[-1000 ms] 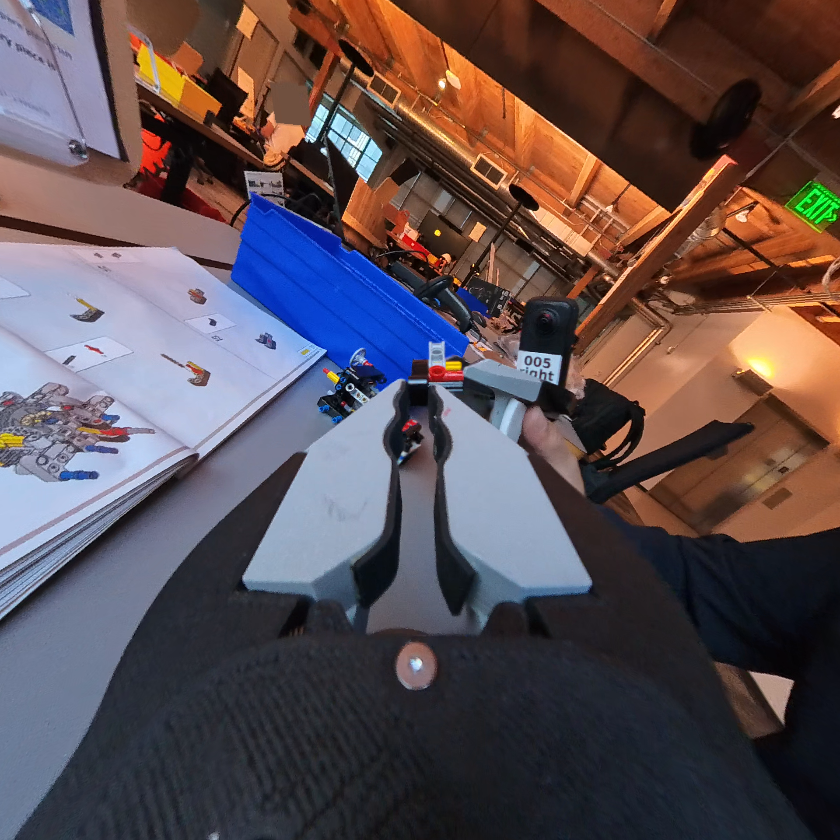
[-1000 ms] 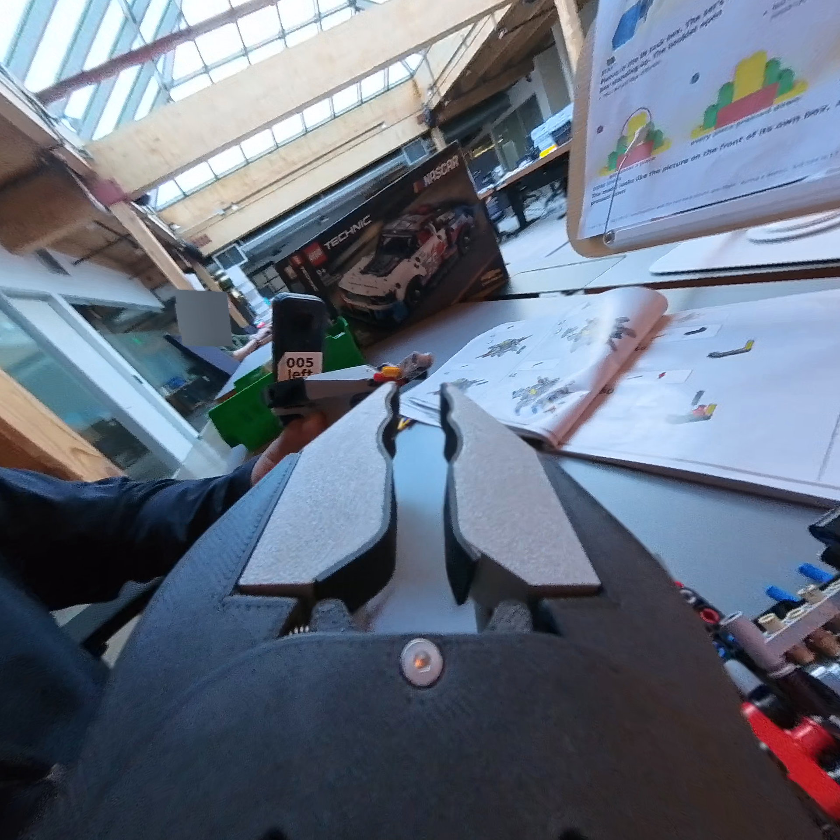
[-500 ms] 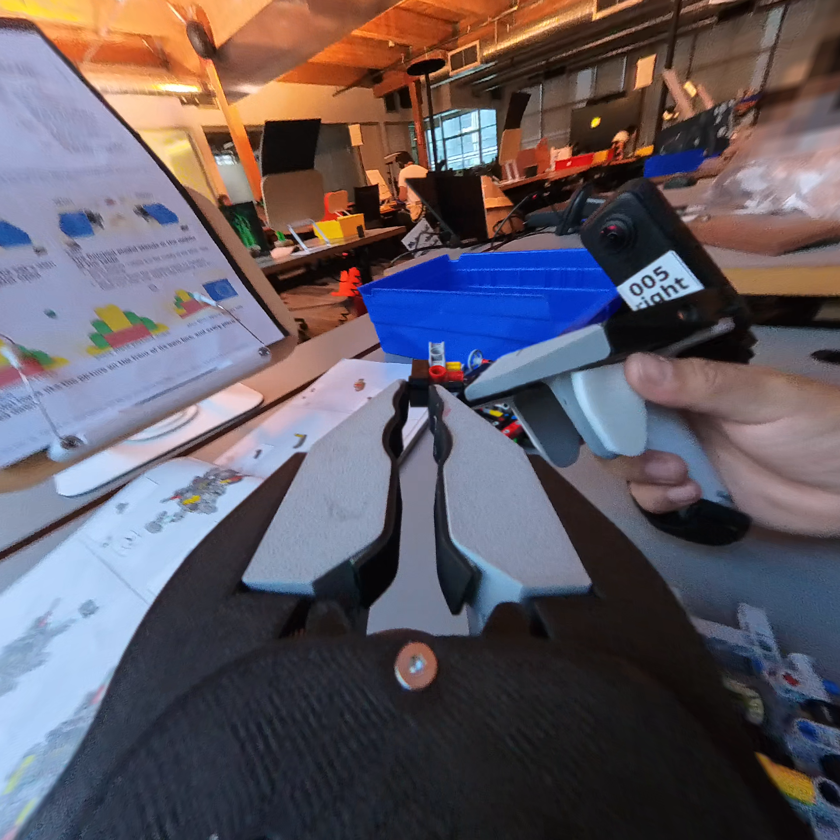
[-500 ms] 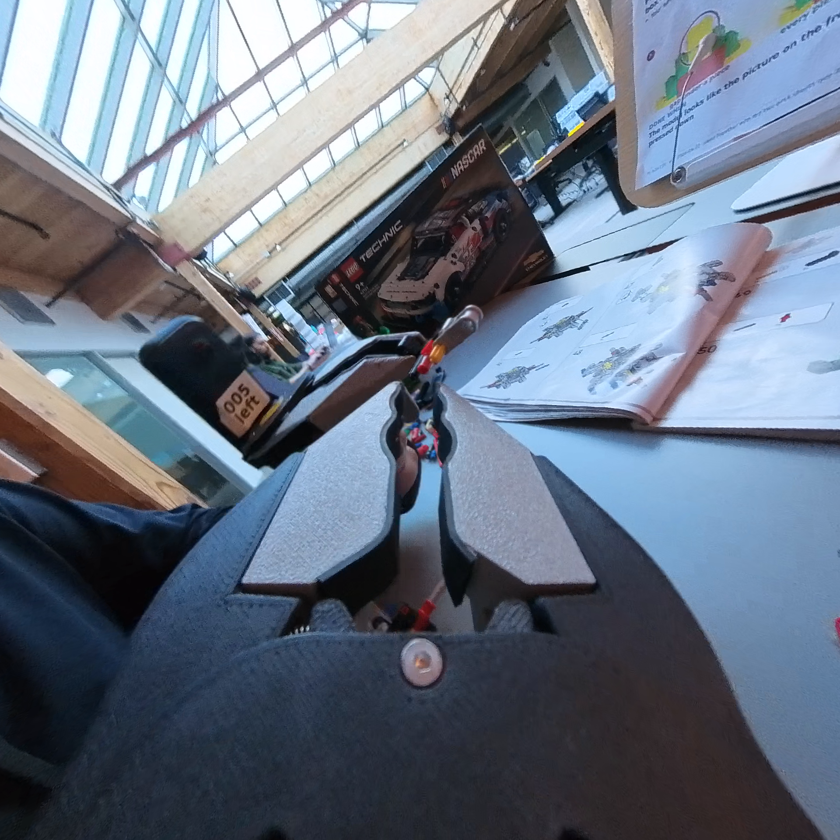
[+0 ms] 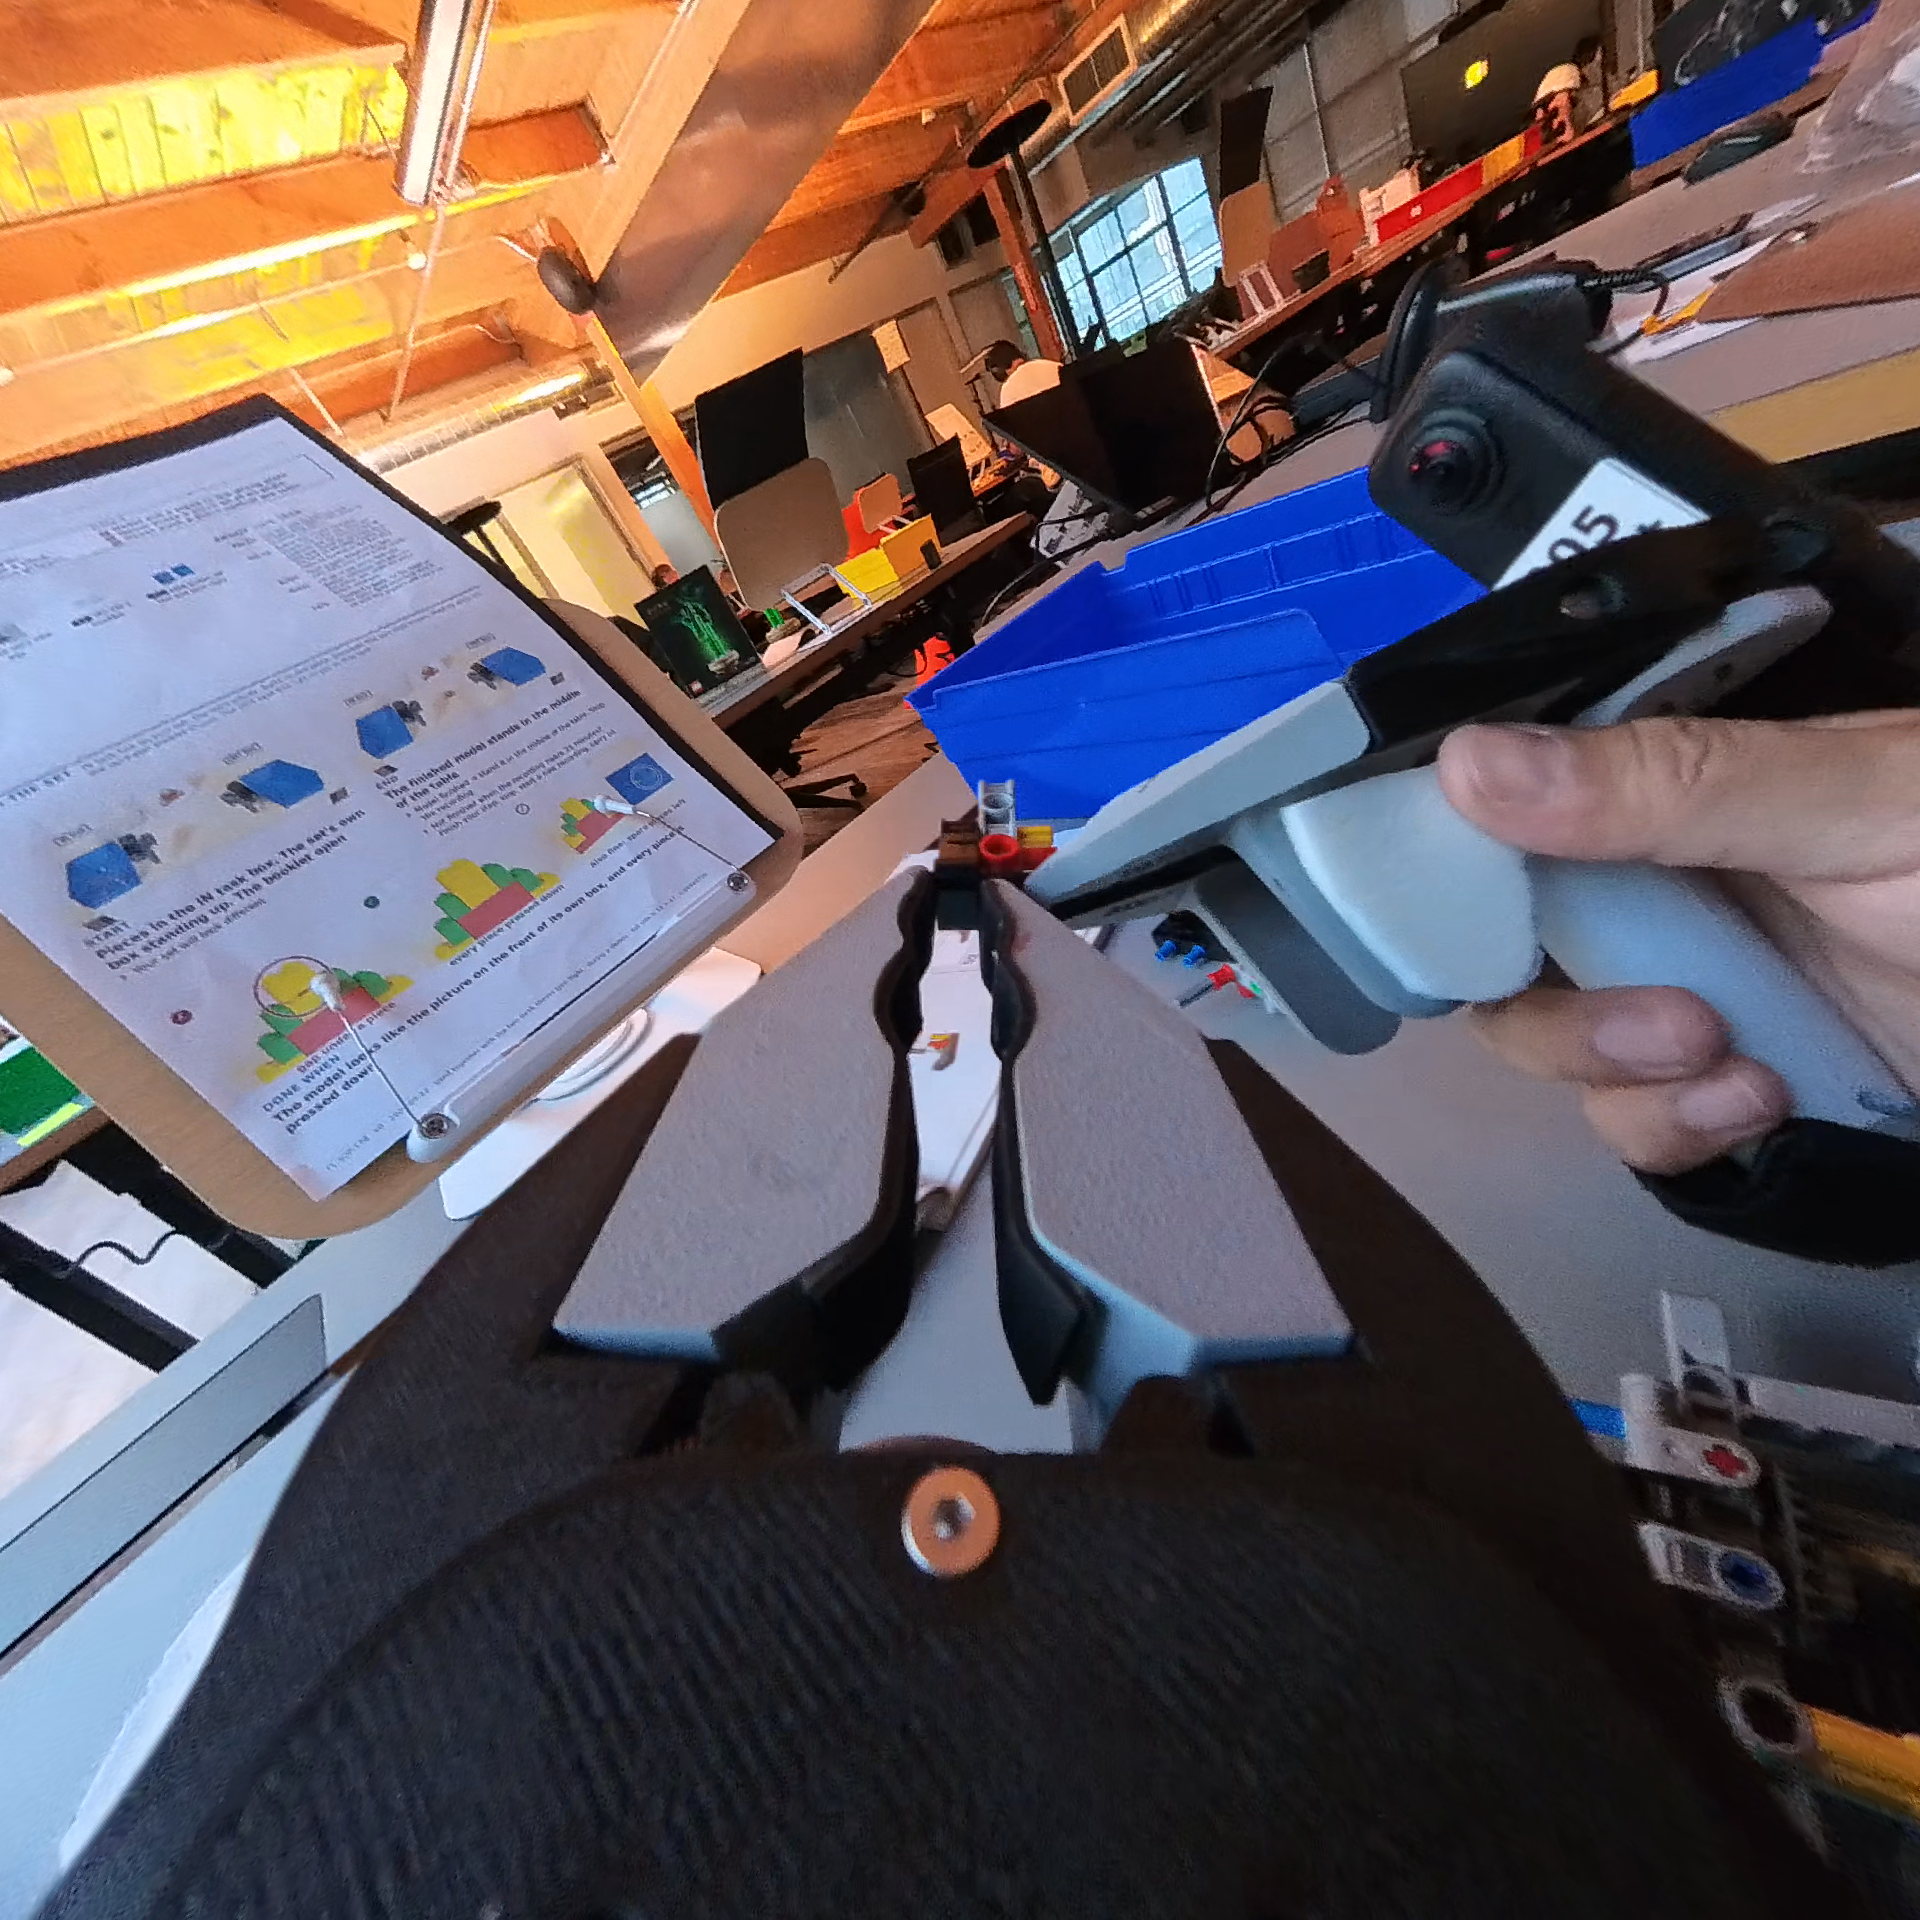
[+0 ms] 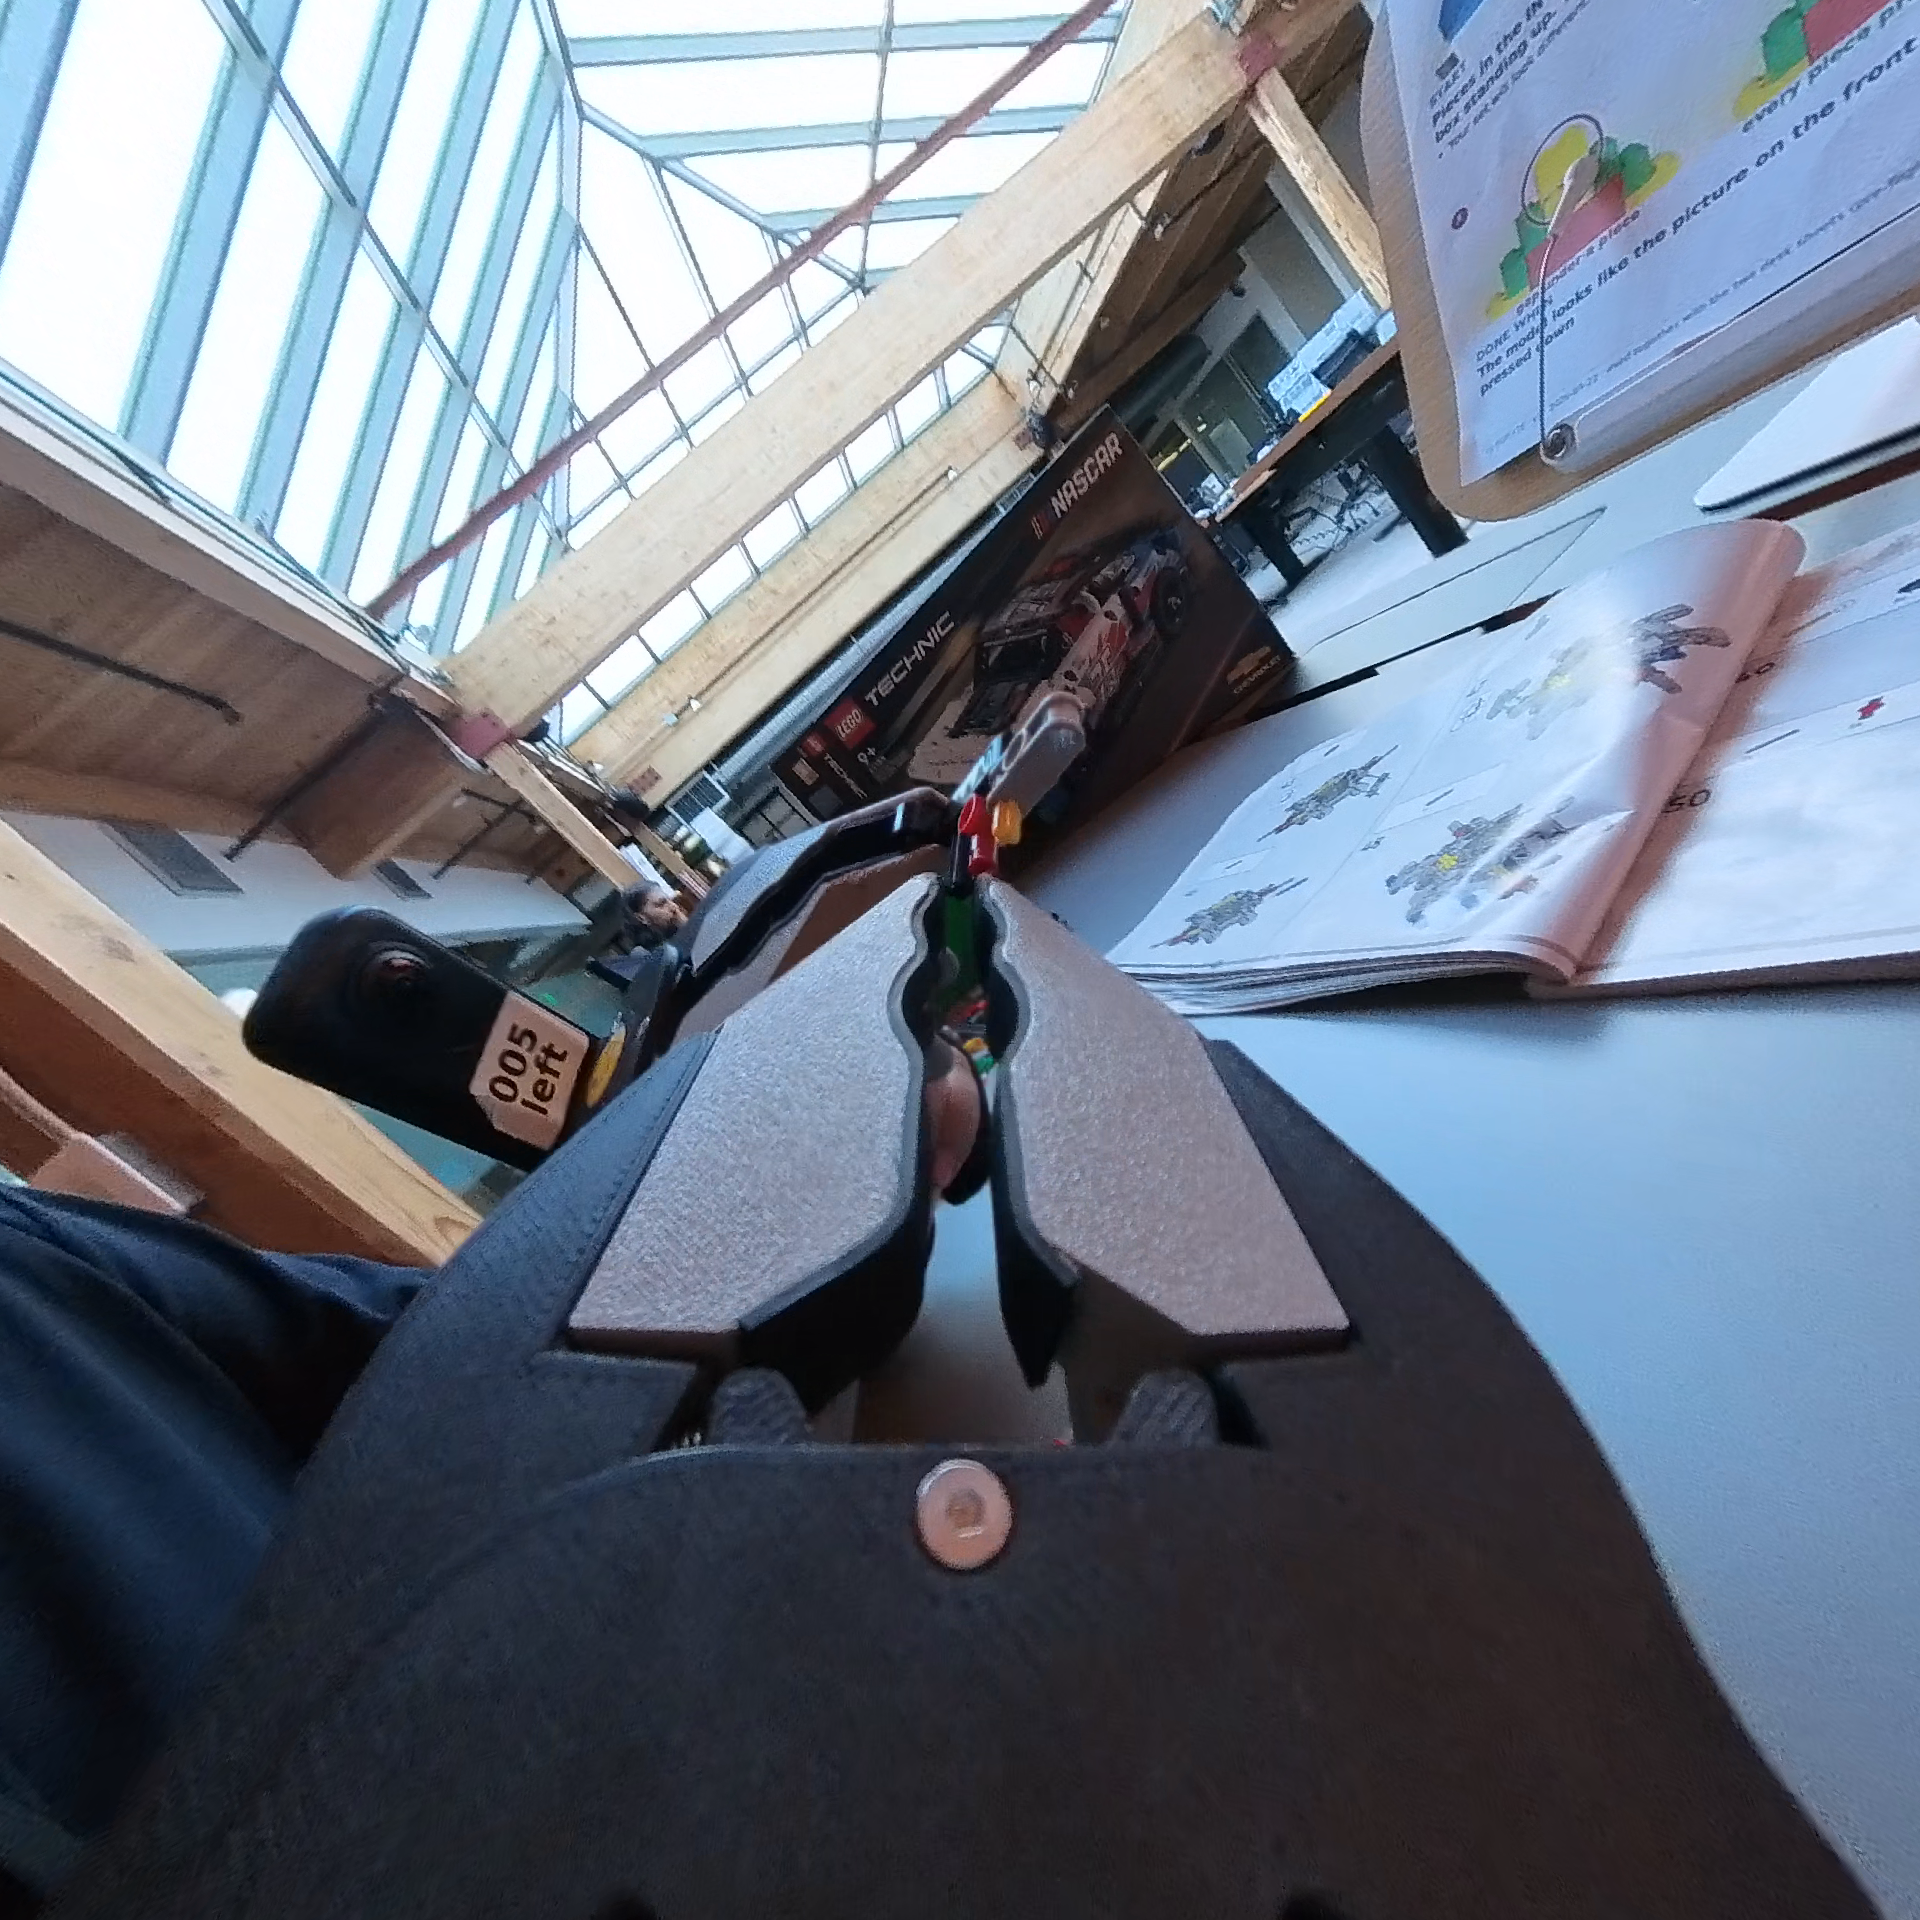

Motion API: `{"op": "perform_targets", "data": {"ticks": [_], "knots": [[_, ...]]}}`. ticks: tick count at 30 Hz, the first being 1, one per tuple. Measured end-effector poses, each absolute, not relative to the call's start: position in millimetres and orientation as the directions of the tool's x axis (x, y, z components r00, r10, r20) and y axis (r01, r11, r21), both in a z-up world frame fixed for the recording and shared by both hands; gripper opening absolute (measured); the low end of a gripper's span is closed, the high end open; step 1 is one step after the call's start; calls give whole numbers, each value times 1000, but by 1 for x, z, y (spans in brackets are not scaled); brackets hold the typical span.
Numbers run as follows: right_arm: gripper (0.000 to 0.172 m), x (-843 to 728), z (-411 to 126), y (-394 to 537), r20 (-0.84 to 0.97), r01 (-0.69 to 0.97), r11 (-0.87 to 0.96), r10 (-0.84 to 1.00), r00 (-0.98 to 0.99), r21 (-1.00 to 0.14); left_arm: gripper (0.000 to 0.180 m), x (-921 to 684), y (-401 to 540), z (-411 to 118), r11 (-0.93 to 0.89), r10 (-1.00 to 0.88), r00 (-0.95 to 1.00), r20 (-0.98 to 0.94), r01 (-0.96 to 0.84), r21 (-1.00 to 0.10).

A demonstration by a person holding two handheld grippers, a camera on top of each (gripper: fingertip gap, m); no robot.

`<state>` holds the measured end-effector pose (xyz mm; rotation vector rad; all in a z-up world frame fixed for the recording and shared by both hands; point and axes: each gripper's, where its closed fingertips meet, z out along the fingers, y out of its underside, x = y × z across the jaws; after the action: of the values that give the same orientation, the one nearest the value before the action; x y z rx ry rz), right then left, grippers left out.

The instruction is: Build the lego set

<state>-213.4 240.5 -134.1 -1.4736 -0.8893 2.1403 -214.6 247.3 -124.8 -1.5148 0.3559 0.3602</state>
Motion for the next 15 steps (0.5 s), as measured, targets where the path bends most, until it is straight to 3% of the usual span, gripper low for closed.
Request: {"op": "perform_targets", "data": {"ticks": [9, 12, 15], "knots": [[0, -214, -127, 239, -761, 25, -840, 478, -439, -542, 5, -214, 244, -118, 42, 54, 844, -534, -537, -843], [0, -214, -119, 235, -806, 91, -912, 302, -509, -399, 5, -214, 241, -110, 68, 83, 809, -582, -587, -807], [0, -217, -112, 232, -827, 186, -966, 47, -560, -180, 5, -217, 237, -104, 94, 97, 806, -584, -592, -801]]}}
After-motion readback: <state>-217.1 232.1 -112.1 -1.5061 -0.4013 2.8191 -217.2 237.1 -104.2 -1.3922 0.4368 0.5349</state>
